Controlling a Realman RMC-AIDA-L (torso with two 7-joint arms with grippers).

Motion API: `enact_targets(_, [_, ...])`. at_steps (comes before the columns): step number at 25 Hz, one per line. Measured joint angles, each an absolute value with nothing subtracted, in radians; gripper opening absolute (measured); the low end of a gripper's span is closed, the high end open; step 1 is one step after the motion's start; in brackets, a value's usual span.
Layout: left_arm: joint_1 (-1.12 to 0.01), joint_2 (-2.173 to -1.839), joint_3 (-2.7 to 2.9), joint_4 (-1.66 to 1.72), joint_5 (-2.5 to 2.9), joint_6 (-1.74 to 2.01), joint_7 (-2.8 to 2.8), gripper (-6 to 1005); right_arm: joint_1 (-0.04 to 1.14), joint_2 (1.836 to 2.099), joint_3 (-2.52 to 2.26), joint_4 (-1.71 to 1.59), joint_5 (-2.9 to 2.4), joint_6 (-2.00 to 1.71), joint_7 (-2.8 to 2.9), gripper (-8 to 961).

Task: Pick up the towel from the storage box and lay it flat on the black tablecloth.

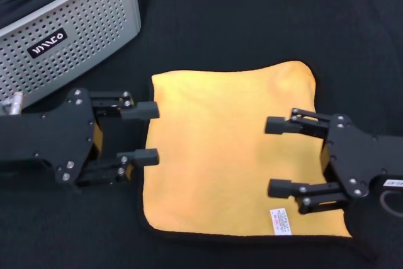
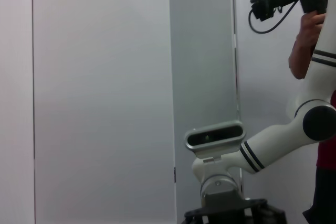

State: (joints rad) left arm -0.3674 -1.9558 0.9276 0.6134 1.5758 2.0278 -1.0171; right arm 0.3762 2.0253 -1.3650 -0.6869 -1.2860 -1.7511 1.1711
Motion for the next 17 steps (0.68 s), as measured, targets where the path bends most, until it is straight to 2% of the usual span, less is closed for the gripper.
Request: enact_targets(17, [-0.336, -1.952, 0.928, 0.614, 1.577, 2.031, -1.015, 532, 0.392, 2.026, -1.439, -0.7, -1.228, -1.76, 1.185, 870])
